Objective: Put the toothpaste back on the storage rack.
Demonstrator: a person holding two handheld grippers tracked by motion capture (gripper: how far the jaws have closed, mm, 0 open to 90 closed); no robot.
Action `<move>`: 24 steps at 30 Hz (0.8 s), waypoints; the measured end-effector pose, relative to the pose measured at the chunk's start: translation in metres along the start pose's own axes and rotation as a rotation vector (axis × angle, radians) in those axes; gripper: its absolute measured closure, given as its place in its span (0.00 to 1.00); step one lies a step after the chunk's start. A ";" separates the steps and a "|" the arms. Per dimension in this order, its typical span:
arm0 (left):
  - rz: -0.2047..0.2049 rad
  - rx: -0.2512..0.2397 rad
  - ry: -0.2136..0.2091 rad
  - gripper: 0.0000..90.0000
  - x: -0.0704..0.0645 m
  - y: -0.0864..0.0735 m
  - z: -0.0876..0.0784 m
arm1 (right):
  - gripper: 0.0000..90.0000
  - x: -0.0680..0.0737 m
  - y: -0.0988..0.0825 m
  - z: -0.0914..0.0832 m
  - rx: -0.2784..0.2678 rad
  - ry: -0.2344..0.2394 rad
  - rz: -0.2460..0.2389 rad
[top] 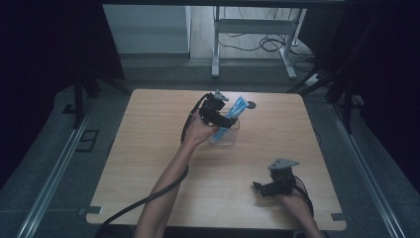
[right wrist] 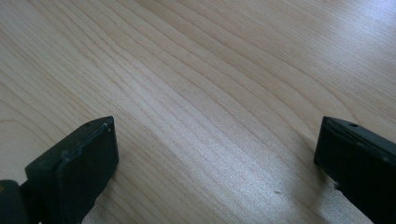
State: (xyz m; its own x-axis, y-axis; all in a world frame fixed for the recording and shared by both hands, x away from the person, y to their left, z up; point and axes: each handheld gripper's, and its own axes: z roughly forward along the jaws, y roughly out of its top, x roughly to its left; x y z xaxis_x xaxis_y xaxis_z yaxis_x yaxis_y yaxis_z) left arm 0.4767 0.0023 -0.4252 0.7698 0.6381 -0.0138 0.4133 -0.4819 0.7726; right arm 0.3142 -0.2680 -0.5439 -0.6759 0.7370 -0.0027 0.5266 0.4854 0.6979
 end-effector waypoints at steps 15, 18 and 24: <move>0.008 -0.018 -0.007 0.14 -0.004 -0.004 -0.010 | 0.00 0.000 0.000 0.000 0.000 0.000 0.000; 0.014 -0.015 -0.010 0.14 -0.005 -0.005 -0.011 | 0.00 0.000 0.000 0.000 0.000 0.000 0.000; 0.027 -0.013 -0.004 0.14 -0.007 -0.008 -0.014 | 0.00 0.000 0.000 0.000 0.000 -0.001 -0.001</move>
State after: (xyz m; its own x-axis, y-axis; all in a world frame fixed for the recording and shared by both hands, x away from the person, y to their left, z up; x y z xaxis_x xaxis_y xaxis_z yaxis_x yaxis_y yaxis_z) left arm 0.4610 0.0102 -0.4219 0.7826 0.6225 0.0049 0.3857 -0.4911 0.7811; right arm 0.3143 -0.2680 -0.5438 -0.6759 0.7370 -0.0037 0.5261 0.4859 0.6979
